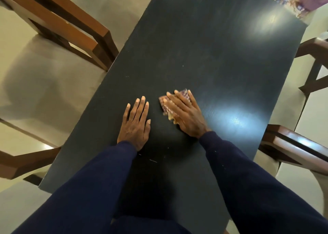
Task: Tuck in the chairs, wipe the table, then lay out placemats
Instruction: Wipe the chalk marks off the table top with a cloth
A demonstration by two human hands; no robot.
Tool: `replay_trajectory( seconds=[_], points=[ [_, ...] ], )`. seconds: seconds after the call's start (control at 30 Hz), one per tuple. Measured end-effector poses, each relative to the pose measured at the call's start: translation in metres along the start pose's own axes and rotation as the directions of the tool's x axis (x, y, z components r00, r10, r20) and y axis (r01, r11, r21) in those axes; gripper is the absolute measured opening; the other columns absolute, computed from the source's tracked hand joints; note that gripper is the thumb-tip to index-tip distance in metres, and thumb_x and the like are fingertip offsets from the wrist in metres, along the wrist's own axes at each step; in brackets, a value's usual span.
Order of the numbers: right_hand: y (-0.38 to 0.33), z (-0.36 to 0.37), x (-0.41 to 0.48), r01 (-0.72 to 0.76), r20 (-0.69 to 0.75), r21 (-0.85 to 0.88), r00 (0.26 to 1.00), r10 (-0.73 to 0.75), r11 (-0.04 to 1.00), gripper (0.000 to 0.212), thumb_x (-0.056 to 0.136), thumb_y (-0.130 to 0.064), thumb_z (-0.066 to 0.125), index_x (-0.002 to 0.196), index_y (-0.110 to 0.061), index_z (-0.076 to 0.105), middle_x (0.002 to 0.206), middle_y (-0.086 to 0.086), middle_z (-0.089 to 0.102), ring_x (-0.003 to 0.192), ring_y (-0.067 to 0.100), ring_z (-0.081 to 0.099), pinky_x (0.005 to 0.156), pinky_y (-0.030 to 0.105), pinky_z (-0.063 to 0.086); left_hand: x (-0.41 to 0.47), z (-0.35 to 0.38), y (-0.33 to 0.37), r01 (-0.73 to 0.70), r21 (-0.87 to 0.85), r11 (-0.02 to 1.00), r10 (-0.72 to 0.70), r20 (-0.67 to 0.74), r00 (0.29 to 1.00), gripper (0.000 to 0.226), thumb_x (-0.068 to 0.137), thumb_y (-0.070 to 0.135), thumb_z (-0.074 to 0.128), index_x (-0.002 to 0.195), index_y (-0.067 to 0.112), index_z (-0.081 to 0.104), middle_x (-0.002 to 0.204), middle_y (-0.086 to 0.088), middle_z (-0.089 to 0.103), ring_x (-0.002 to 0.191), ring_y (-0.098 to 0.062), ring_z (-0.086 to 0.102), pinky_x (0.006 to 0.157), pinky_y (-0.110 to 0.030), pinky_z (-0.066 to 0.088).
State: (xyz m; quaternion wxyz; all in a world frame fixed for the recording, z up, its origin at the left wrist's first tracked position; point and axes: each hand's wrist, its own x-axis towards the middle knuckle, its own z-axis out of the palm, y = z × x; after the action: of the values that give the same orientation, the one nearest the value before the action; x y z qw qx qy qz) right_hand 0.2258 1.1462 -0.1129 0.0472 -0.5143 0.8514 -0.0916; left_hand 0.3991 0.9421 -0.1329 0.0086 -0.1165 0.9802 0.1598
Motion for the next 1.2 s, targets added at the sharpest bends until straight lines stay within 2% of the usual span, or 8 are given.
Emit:
replay_trajectory(
  seconds=[0.13, 0.33, 0.43, 0.57, 0.83, 0.97, 1.07, 1.2],
  points=[
    [0.032, -0.009, -0.03, -0.194, -0.112, 0.008, 0.975, 0.194, 0.981, 0.06, 0.102, -0.019, 0.053, 0.162, -0.015, 0.046, 0.172, 0.007, 0.036, 0.161, 0.031, 0.029, 0.125, 0.067, 0.023, 0.002, 0.001, 0.0, 0.007, 0.003, 1.0, -0.007, -0.005, 1.0, 0.066, 0.11, 0.03, 0.037, 0.168, 0.005, 0.019, 0.178, -0.013, 0.009, 0.165, -0.028, 0.008, 0.132, -0.055, 0.016],
    [0.06, -0.001, 0.062, -0.623, -0.186, 0.046, 0.763, 0.619, 0.781, 0.054, 0.113, -0.031, 0.038, 0.167, -0.027, 0.035, 0.174, -0.001, 0.032, 0.162, 0.025, 0.024, 0.13, 0.061, 0.013, 0.003, 0.0, 0.0, -0.001, -0.01, 1.0, 0.001, -0.001, 1.0, 0.064, 0.11, 0.031, 0.035, 0.168, 0.005, 0.021, 0.178, -0.013, 0.01, 0.165, -0.027, 0.008, 0.132, -0.054, 0.015],
    [0.044, 0.003, 0.091, -0.551, -0.172, 0.03, 0.819, 0.547, 0.834, 0.057, 0.11, -0.029, 0.043, 0.166, -0.028, 0.037, 0.173, -0.002, 0.034, 0.162, 0.025, 0.025, 0.131, 0.061, 0.011, 0.003, -0.001, 0.0, -0.001, -0.002, 1.0, 0.001, -0.005, 1.0, 0.064, 0.11, 0.031, 0.034, 0.167, 0.005, 0.022, 0.177, -0.013, 0.011, 0.165, -0.027, 0.009, 0.132, -0.054, 0.015],
    [-0.002, 0.006, 0.055, -0.255, -0.105, 0.019, 0.961, 0.255, 0.967, 0.07, 0.1, -0.021, 0.058, 0.167, -0.023, 0.036, 0.175, 0.001, 0.029, 0.164, 0.028, 0.019, 0.131, 0.063, 0.008, 0.002, -0.004, -0.001, -0.005, 0.0, 1.0, 0.005, -0.007, 1.0, 0.064, 0.11, 0.03, 0.033, 0.167, 0.005, 0.022, 0.177, -0.013, 0.011, 0.165, -0.027, 0.009, 0.132, -0.054, 0.014],
    [-0.059, 0.006, -0.127, 0.068, 0.081, 0.085, 0.994, -0.075, 0.994, 0.07, 0.098, -0.026, 0.069, 0.163, -0.018, 0.043, 0.173, 0.007, 0.032, 0.163, 0.035, 0.023, 0.124, 0.072, 0.022, 0.002, -0.006, 0.001, -0.038, -0.001, 0.999, 0.038, -0.011, 0.999, 0.061, 0.111, 0.027, 0.034, 0.169, 0.011, 0.021, 0.178, -0.009, 0.011, 0.165, -0.029, 0.008, 0.131, -0.056, 0.013],
    [-0.033, 0.0, -0.14, -0.184, -0.033, 0.044, 0.982, 0.185, 0.982, 0.065, 0.099, -0.023, 0.06, 0.161, -0.015, 0.046, 0.171, 0.008, 0.036, 0.161, 0.033, 0.028, 0.123, 0.071, 0.025, 0.0, -0.006, 0.0, -0.067, 0.028, 0.997, 0.068, -0.022, 0.997, 0.059, 0.112, 0.026, 0.032, 0.169, 0.014, 0.021, 0.178, -0.007, 0.011, 0.165, -0.029, 0.008, 0.131, -0.057, 0.013],
    [-0.035, 0.006, -0.093, -0.528, -0.165, 0.022, 0.836, 0.524, 0.849, 0.059, 0.106, -0.027, 0.047, 0.165, -0.021, 0.04, 0.172, 0.003, 0.035, 0.162, 0.027, 0.028, 0.126, 0.064, 0.023, -0.001, -0.007, 0.0, -0.081, 0.028, 0.996, 0.082, -0.032, 0.996, 0.058, 0.113, 0.026, 0.033, 0.169, 0.016, 0.023, 0.178, -0.006, 0.014, 0.165, -0.029, 0.01, 0.132, -0.056, 0.011],
    [-0.071, 0.019, -0.046, -0.559, -0.182, 0.005, 0.815, 0.551, 0.829, 0.067, 0.1, -0.027, 0.051, 0.166, -0.023, 0.039, 0.173, 0.002, 0.034, 0.162, 0.029, 0.026, 0.128, 0.064, 0.017, -0.001, -0.007, -0.002, -0.122, 0.021, 0.992, 0.123, -0.071, 0.99, 0.056, 0.112, 0.026, 0.038, 0.167, 0.019, 0.031, 0.177, -0.005, 0.021, 0.164, -0.03, 0.014, 0.131, -0.056, 0.013]
  ],
)
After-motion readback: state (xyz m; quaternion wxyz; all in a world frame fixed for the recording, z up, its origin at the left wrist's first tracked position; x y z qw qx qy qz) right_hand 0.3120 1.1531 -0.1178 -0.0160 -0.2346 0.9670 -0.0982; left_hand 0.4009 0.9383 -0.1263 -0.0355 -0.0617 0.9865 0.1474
